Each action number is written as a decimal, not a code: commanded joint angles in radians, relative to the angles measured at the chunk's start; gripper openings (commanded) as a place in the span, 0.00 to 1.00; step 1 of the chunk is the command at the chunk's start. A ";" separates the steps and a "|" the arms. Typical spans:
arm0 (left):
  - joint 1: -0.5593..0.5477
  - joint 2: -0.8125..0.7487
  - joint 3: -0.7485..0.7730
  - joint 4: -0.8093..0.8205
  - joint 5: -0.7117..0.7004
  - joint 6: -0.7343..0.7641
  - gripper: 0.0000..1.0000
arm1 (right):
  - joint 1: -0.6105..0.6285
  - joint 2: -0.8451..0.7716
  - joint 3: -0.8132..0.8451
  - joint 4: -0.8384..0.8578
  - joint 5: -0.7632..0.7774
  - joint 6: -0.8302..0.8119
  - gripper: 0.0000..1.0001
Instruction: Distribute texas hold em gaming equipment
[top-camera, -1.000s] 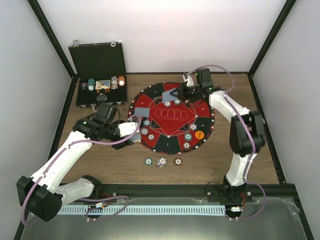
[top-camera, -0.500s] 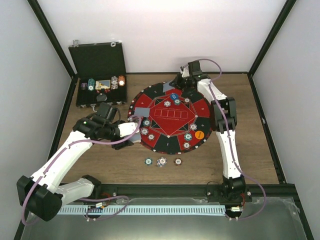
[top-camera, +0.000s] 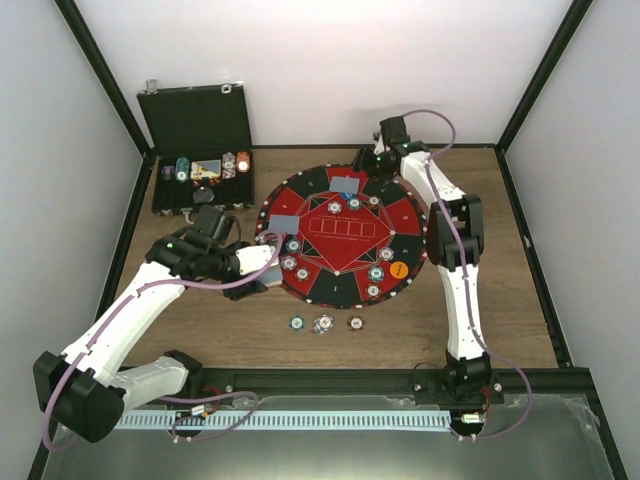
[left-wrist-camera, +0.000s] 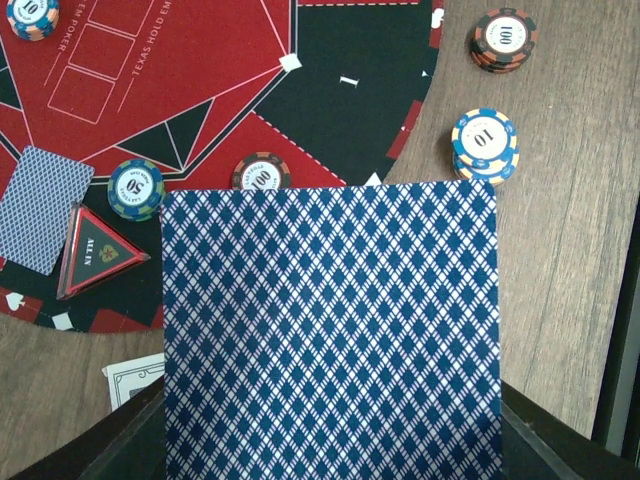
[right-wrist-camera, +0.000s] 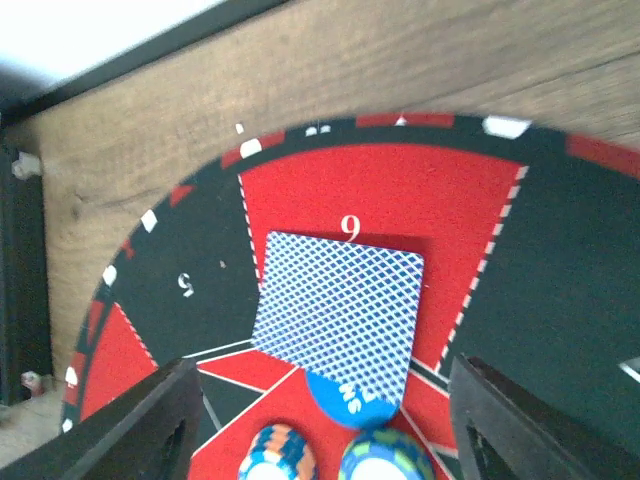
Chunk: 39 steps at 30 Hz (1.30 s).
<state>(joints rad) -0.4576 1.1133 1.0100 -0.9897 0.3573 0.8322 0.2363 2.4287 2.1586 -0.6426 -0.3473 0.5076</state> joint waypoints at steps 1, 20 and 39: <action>0.004 -0.014 0.020 0.000 0.029 -0.007 0.09 | 0.003 -0.193 -0.040 -0.033 0.145 -0.055 0.74; 0.002 -0.020 0.062 -0.002 0.070 0.005 0.09 | 0.362 -0.950 -1.044 0.517 -0.433 0.227 0.90; 0.002 -0.017 0.060 -0.009 0.067 0.016 0.09 | 0.585 -0.774 -1.023 0.678 -0.475 0.322 0.85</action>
<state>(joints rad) -0.4576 1.1091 1.0462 -1.0046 0.3981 0.8280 0.7921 1.6096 1.0729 -0.0059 -0.7986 0.8116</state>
